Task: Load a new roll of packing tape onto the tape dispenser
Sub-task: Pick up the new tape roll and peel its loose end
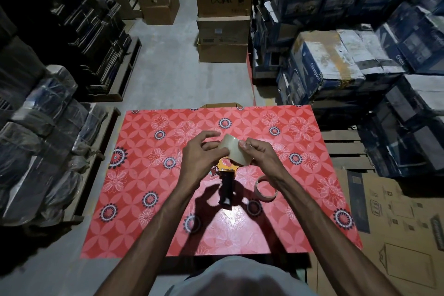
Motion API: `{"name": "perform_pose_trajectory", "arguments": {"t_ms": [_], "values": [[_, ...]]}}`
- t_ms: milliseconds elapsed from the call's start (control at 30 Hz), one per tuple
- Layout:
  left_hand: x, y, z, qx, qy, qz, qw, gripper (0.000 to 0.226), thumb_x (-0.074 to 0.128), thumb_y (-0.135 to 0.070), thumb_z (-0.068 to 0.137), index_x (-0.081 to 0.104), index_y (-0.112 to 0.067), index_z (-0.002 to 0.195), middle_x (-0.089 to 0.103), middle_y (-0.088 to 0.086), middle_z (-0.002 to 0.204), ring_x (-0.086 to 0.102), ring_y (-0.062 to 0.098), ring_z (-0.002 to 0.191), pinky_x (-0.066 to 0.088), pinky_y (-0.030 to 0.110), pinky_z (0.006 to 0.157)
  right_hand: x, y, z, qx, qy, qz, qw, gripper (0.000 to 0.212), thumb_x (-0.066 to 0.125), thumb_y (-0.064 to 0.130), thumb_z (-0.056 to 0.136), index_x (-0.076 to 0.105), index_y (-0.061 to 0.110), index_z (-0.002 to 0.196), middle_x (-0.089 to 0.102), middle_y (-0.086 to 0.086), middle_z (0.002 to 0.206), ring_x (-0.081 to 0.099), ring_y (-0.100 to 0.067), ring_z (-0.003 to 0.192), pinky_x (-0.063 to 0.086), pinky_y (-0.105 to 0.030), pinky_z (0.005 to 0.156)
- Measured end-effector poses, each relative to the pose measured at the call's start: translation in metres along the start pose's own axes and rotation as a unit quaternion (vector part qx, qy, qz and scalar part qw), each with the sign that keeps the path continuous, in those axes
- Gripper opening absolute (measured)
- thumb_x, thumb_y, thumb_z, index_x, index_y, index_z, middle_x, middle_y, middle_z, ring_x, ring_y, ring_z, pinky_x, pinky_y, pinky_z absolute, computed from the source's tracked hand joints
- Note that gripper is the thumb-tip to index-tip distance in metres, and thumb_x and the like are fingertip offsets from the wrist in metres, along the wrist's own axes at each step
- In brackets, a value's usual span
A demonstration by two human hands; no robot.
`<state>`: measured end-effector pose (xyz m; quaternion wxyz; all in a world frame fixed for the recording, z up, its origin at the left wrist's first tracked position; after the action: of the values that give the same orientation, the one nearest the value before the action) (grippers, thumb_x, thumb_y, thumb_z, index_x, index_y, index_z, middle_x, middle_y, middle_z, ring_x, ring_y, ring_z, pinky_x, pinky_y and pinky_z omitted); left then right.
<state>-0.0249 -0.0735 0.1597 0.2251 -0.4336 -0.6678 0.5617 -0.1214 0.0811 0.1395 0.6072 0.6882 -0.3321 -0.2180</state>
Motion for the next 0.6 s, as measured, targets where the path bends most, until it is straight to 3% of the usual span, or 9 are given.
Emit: {"name": "perform_pose_trajectory", "arguments": {"t_ms": [100,167,267,333,400,467,500,533,600], "values": [[-0.004,-0.005,-0.006,0.037,-0.064,0.052,0.996,0.023,0.089,-0.028,0.072,0.085,-0.025,0.094,0.084,-0.001,0.096,0.080,0.017,0.096,0.063,0.041,0.094,-0.001,-0.002,0.003,-0.014,-0.024,-0.009,1.000,0.069,0.070,0.057,0.091,0.055,-0.010,0.085,0.051,-0.013,0.085,0.048,-0.025,0.081,0.036,-0.041,0.077],[-0.003,-0.014,-0.009,0.060,-0.094,0.107,0.988,0.012,0.086,-0.021,0.077,0.087,-0.021,0.089,0.083,0.000,0.111,0.077,0.012,0.104,0.056,0.025,0.096,-0.002,-0.006,0.003,-0.013,-0.039,-0.023,0.999,0.045,0.068,0.043,0.099,0.066,0.000,0.084,0.058,-0.009,0.083,0.053,-0.020,0.078,0.039,-0.036,0.073],[-0.003,-0.019,-0.009,0.076,-0.109,0.158,0.978,0.006,0.081,-0.016,0.078,0.087,-0.018,0.079,0.077,0.002,0.131,0.071,0.017,0.121,0.048,0.031,0.108,-0.003,-0.009,0.005,-0.014,-0.068,-0.039,0.997,0.015,0.066,0.022,0.104,0.080,0.018,0.105,0.074,0.005,0.109,0.068,0.000,0.089,0.050,-0.019,0.075],[-0.002,-0.022,-0.009,0.081,-0.098,0.171,0.977,0.006,0.081,-0.015,0.079,0.085,-0.018,0.078,0.072,0.004,0.138,0.068,0.020,0.127,0.045,0.034,0.112,-0.002,-0.005,0.004,-0.039,-0.072,-0.061,0.995,0.028,0.065,0.017,0.103,0.074,0.013,0.130,0.069,0.006,0.133,0.065,0.014,0.109,0.052,-0.011,0.082],[-0.001,-0.025,-0.009,0.094,-0.089,0.204,0.970,0.008,0.079,-0.014,0.081,0.084,-0.018,0.078,0.069,0.003,0.143,0.062,0.021,0.133,0.042,0.038,0.115,-0.002,-0.001,0.002,-0.077,-0.068,-0.088,0.991,0.037,0.066,0.021,0.103,0.068,0.014,0.140,0.064,0.011,0.143,0.057,0.014,0.126,0.049,-0.010,0.096],[0.002,-0.026,-0.009,0.112,-0.073,0.237,0.962,0.009,0.076,-0.016,0.083,0.083,-0.016,0.078,0.071,0.003,0.139,0.062,0.021,0.132,0.042,0.036,0.113,0.000,0.001,0.000,-0.116,-0.071,-0.167,0.977,0.041,0.067,0.035,0.103,0.066,0.023,0.143,0.058,0.015,0.151,0.047,0.000,0.145,0.038,-0.031,0.121],[0.004,-0.025,-0.010,0.114,-0.062,0.238,0.963,0.010,0.074,-0.018,0.085,0.081,-0.016,0.078,0.075,0.003,0.132,0.066,0.020,0.125,0.045,0.034,0.109,0.000,0.001,-0.001,-0.126,-0.078,-0.226,0.963,0.043,0.064,0.045,0.102,0.067,0.029,0.141,0.054,0.019,0.154,0.039,-0.008,0.153,0.023,-0.046,0.130],[0.005,-0.022,-0.011,0.113,-0.051,0.226,0.966,0.011,0.071,-0.021,0.085,0.078,-0.017,0.078,0.079,0.002,0.119,0.072,0.018,0.112,0.050,0.033,0.103,-0.001,0.000,0.000,-0.128,-0.089,-0.279,0.947,0.043,0.060,0.054,0.101,0.069,0.034,0.138,0.051,0.024,0.155,0.028,-0.013,0.158,0.004,-0.056,0.130],[0.005,-0.018,-0.013,0.105,-0.040,0.192,0.975,0.013,0.066,-0.028,0.083,0.075,-0.020,0.079,0.080,-0.005,0.090,0.076,0.013,0.081,0.059,0.039,0.090,-0.002,0.006,-0.002,-0.139,-0.120,-0.345,0.920,0.042,0.055,0.060,0.099,0.072,0.037,0.131,0.049,0.028,0.154,0.013,-0.013,0.162,-0.014,-0.054,0.123]]}}
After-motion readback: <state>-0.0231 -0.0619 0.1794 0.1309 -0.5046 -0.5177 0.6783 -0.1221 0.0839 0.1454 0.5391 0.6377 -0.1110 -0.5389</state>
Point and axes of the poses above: each hand's wrist, its own z-axis towards the middle knuckle, its own x-axis out of the palm, y = z × x, the point moved 8 cm from there along z, towards the middle knuckle
